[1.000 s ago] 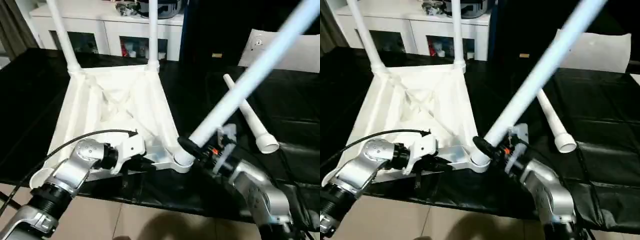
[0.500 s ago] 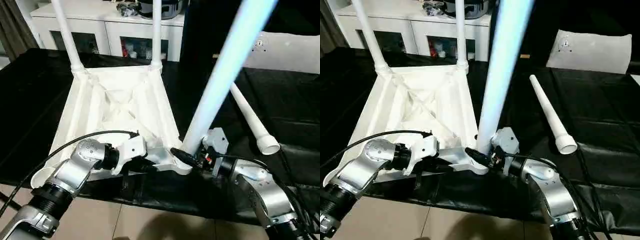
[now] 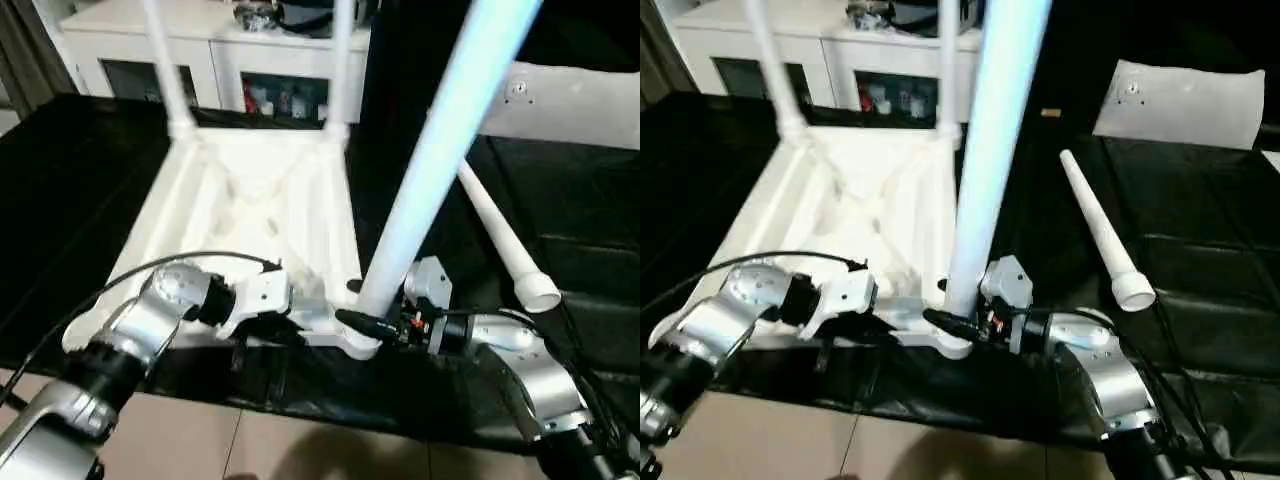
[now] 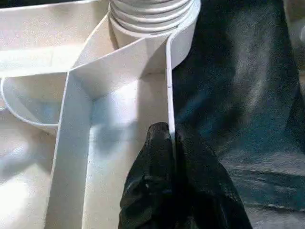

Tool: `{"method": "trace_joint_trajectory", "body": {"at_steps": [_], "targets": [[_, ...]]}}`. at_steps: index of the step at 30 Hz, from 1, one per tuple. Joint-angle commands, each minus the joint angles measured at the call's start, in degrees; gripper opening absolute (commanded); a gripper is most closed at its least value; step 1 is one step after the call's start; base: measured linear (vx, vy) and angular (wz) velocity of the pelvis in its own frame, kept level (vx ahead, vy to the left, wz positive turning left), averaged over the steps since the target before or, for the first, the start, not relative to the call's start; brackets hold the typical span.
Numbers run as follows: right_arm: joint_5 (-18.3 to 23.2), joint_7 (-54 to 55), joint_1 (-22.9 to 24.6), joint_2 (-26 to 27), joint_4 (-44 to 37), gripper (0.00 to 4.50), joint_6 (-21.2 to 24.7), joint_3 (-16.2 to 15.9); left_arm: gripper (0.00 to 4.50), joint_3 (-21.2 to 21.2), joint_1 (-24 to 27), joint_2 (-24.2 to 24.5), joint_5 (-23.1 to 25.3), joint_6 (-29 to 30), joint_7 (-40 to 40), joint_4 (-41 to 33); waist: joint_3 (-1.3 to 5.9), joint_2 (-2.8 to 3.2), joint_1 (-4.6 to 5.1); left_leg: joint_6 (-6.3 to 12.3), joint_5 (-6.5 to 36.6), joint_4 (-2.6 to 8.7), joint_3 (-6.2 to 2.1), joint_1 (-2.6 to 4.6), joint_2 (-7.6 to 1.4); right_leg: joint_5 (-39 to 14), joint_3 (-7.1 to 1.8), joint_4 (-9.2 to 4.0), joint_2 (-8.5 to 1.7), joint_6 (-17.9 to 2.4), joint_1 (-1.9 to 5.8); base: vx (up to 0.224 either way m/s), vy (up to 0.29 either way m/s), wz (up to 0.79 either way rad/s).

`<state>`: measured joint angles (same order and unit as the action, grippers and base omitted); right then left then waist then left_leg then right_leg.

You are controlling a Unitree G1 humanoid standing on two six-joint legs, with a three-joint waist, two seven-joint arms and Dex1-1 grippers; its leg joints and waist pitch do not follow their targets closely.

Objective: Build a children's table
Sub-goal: Insert table leg to table base, then rotate leg to tighten

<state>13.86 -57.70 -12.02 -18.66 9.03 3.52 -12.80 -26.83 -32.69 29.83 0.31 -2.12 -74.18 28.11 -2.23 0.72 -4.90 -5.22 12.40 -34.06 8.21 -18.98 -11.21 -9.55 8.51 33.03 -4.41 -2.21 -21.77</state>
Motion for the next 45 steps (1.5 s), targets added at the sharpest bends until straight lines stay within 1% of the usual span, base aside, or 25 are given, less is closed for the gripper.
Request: {"method": "trace_joint_trajectory", "body": {"at_steps": [1, 7, 8, 12, 14, 15, 16, 18, 19, 20, 21, 22, 23, 24, 25, 27, 28, 33, 35, 36, 37, 38, 40, 42, 45], "targets": [[-2.10, -5.01, 2.92, 0.69, 3.73, 1.93, 2.30, -8.44, 0.00, 0.33, -2.91, -0.86, 2.15, -2.06, 2.41, 1.15, 2.00, 0.31, 0.74, 3.24, 13.50, 4.79, -0.17, -0.47, -2.12, -23.81, -3.97, -5.09, -4.68, -4.34, 2.65, 0.000, 0.000, 0.00], [-2.22, -3.51, 2.23, 2.22, 4.45, 1.93, 2.33, -7.59, 0.00, 1.88, -2.11, 0.23, 1.99, -1.16, 3.87, 1.62, 1.88, 0.32, 1.38, 2.74, 14.81, 5.01, -0.34, -0.50, -2.23, -25.35, -3.98, -5.13, -4.76, -4.47, 2.55, 0.000, 0.000, 0.00], [-2.18, -3.17, 2.16, 2.43, 4.56, 1.93, 2.36, -7.41, 0.00, 2.12, -1.86, 0.39, 1.89, -0.97, 3.97, 1.37, 1.80, 0.11, 1.57, 2.83, 15.14, 5.01, -0.34, -0.54, -2.18, -26.00, -3.96, -5.17, -4.79, -4.51, 2.52, 0.000, 0.000, 0.00], [-3.43, 1.20, 0.95, 4.18, 6.87, 1.93, 1.19, -5.52, 0.00, 4.99, 0.72, 1.16, 0.60, 1.80, 6.14, -1.69, 1.55, 0.26, 2.34, 2.09, 17.43, 5.08, -0.47, -0.39, -2.15, -29.96, -3.80, -5.63, -4.91, -3.71, 2.25, 0.000, 0.000, 0.00], [-4.26, 7.97, -0.95, 6.72, 9.98, 1.93, 0.13, -2.25, 0.00, 9.03, 6.39, 1.80, -1.52, 8.93, 10.50, -10.36, 1.46, 0.55, 2.70, 1.38, 18.86, 5.22, -0.69, -0.36, -2.40, -30.36, -3.77, -5.40, -5.06, -4.11, 2.08, 0.000, 0.000, 0.00], [-4.72, 10.34, -1.63, 7.48, 11.07, 1.93, -0.26, -1.25, 0.00, 10.41, 8.65, 1.67, -2.27, 11.87, 12.40, -14.03, 1.20, 0.33, 3.60, 1.16, 19.64, 5.43, -0.86, -0.90, -2.26, -31.23, -3.51, -5.56, -4.89, -3.92, 2.38, 0.000, 0.000, 0.00], [-5.03, 11.31, -1.94, 7.77, 11.55, 1.93, -0.45, -0.91, 0.00, 10.90, 9.55, 1.55, -2.46, 13.02, 13.27, -15.54, 1.28, 0.43, 4.15, 0.92, 20.29, 5.39, -1.01, -0.85, -2.26, -31.81, -3.45, -5.42, -4.87, -3.70, 2.31, 0.000, 0.000, 0.00], [-5.67, 13.47, -2.84, 8.66, 12.93, 1.93, -1.09, -0.18, 0.00, 11.80, 12.11, 0.69, -2.82, 16.21, 15.56, -19.78, 1.01, 0.50, 5.01, 1.48, 21.94, 5.03, -0.88, -0.36, -1.76, -34.42, -3.32, -6.25, -4.57, -2.87, 1.77, 0.000, 0.000, 0.00], [-5.89, 15.00, -3.51, 9.38, 13.87, 1.93, -1.32, 0.41, 0.00, 12.30, 13.88, -0.26, -2.94, 18.58, 17.24, -22.70, 1.13, 0.48, 5.29, 1.24, 21.88, 5.04, -0.97, -0.52, -1.92, -33.98, -3.40, -5.94, -4.78, -3.14, 1.96, 0.000, 0.000, 0.00], [-6.15, 16.76, -4.30, 10.24, 14.96, 1.93, -1.47, 1.04, 0.00, 12.70, 15.68, -1.49, -2.76, 20.95, 18.91, -25.63, 1.00, 0.24, 5.78, 1.52, 21.39, 5.11, -1.13, -1.08, -1.98, -33.96, -3.29, -5.94, -4.86, -3.23, 2.21, 0.000, 0.000, 0.00], [-6.33, 17.92, -4.88, 10.83, 15.77, 1.93, -1.62, 1.39, 0.00, 12.82, 16.81, -2.39, -2.45, 22.37, 19.96, -27.39, 0.93, 0.30, 6.12, 1.92, 21.16, 4.95, -0.92, -0.83, -1.82, -34.17, -3.42, -6.20, -4.71, -3.29, 1.80, 0.000, 0.000, 0.00], [-6.47, 18.77, -5.30, 11.26, 16.38, 1.93, -1.74, 1.64, 0.00, 12.91, 17.62, -3.05, -2.20, 23.43, 20.72, -28.68, 1.05, 0.33, 6.32, 2.12, 20.52, 4.84, -0.92, -0.85, -1.77, -33.67, -3.45, -6.02, -4.67, -3.68, 1.82, 0.000, 0.000, 0.00], [-6.69, 20.45, -6.23, 12.10, 17.59, 1.93, -1.76, 1.97, 0.00, 12.68, 18.65, -4.97, -2.02, 25.36, 22.39, -30.47, 0.95, -0.36, 6.35, 2.59, 20.22, 4.84, -0.73, -0.86, -1.68, -34.11, -3.48, -6.39, -4.48, -3.46, 1.65, 0.000, 0.000, 0.00], [-6.75, 20.90, -6.48, 12.33, 17.93, 1.93, -1.77, 2.05, 0.00, 12.61, 18.92, -5.50, -1.99, 25.91, 22.87, -30.96, 1.03, -0.01, 6.26, 2.65, 18.93, 4.81, -0.83, -1.03, -1.76, -32.64, -3.59, -5.96, -4.65, -4.19, 1.81, 0.000, 0.000, 0.00], [-7.03, 22.74, -7.42, 13.13, 19.20, 1.93, -1.98, 2.36, 0.00, 12.01, 19.26, -7.19, -1.84, 27.69, 24.27, -32.40, 1.01, -0.48, 6.29, 2.97, 18.42, 4.91, -0.66, -0.93, -1.92, -31.46, -3.69, -6.01, -4.40, -4.46, 1.59, 0.000, 0.000, 0.00], [-6.93, 26.43, -9.18, 14.89, 21.47, 1.93, -1.96, 3.47, 0.00, 10.51, 18.98, -9.81, -1.49, 30.49, 26.87, -34.05, 0.88, -0.37, 6.26, 2.91, 18.31, 4.99, -0.67, -0.97, -1.98, -30.88, -3.83, -5.66, -4.44, -5.03, 1.58, 0.000, 0.000, 0.00], [-6.50, 27.90, -9.88, 15.69, 22.23, 1.93, -1.26, 4.18, 0.00, 9.84, 18.44, -10.58, -1.08, 30.96, 27.56, -33.93, 0.87, -0.43, 6.21, 2.93, 18.18, 4.92, -0.68, -0.95, -1.82, -31.36, -3.76, -5.90, -4.47, -4.81, 1.57, 0.000, 0.000, 0.00], [-4.85, 31.76, -11.60, 18.22, 24.38, 1.93, 1.56, 6.84, 0.00, 7.84, 15.89, -10.90, 1.87, 32.18, 28.62, -32.68, 0.89, -0.37, 6.04, 3.00, 18.05, 5.09, -0.71, -1.10, -1.83, -30.17, -3.94, -5.80, -4.46, -4.29, 1.62, 0.000, 0.000, 0.00], [-4.37, 31.28, -11.72, 18.69, 24.63, 1.93, 2.87, 6.94, 0.00, 7.70, 15.32, -10.93, 2.16, 32.38, 28.91, -32.24, 0.82, -0.31, 6.08, 2.82, 18.34, 5.15, -0.77, -1.13, -1.87, -29.85, -3.92, -5.74, -4.44, -4.47, 1.67, 0.000, 0.000, 0.00], [-3.90, 30.37, -11.73, 18.95, 24.75, 2.28, 2.89, 6.88, 0.00, 7.68, 15.13, -10.99, 2.16, 32.82, 29.16, -32.30, 0.75, -0.32, 6.04, 2.76, 19.14, 5.13, -0.73, -0.95, -1.85, -30.55, -3.91, -5.89, -4.47, -4.37, 1.52, 0.000, 0.000, 0.00], [-3.69, 30.11, -11.71, 19.09, 24.74, 2.49, 3.04, 6.88, 0.00, 7.69, 15.03, -10.99, 2.17, 32.95, 29.20, -32.30, 0.70, 0.03, 6.02, 2.56, 20.04, 5.13, -0.81, -0.89, -1.84, -31.58, -3.85, -5.99, -4.57, -4.21, 1.50, 0.000, 0.000, 0.00], [-3.52, 29.89, -11.69, 19.21, 24.73, 2.63, 3.17, 6.88, 0.00, 7.70, 14.95, -10.99, 2.18, 33.06, 29.24, -32.30, 0.66, -0.17, 6.14, 2.46, 20.45, 5.13, -0.77, -0.89, -1.82, -32.12, -3.81, -6.15, -4.52, -3.94, 1.44, 0.000, 0.000, 0.00], [-3.59, 29.96, -11.66, 19.62, 24.80, 2.69, 3.22, 6.78, 0.00, 7.68, 14.47, -10.75, 2.16, 33.24, 29.17, -32.04, 0.70, -0.03, 6.10, 2.27, 21.37, 5.11, -0.87, -0.65, -1.85, -33.13, -3.77, -6.35, -4.66, -3.77, 1.25, 0.000, 0.000, 0.00], [-3.54, 30.23, -11.68, 19.82, 25.01, 3.00, 3.23, 6.99, 0.00, 7.75, 14.26, -10.46, 2.08, 32.93, 28.85, -31.66, 0.82, -0.01, 5.96, 2.22, 20.63, 5.17, -0.91, -0.84, -1.87, -31.72, -3.87, -6.10, -4.60, -4.04, 1.43, 0.000, 0.000, 0.00], [-3.62, 30.53, -11.71, 20.01, 25.40, 3.15, 2.81, 7.40, 0.00, 7.86, 14.12, -10.25, 2.09, 32.74, 28.51, -31.37, 0.99, 0.09, 5.73, 2.46, 18.80, 5.24, -0.74, -0.88, -2.03, -28.42, -4.16, -5.78, -4.61, -5.50, 1.47, 0.000, 0.000, 0.00]]}}
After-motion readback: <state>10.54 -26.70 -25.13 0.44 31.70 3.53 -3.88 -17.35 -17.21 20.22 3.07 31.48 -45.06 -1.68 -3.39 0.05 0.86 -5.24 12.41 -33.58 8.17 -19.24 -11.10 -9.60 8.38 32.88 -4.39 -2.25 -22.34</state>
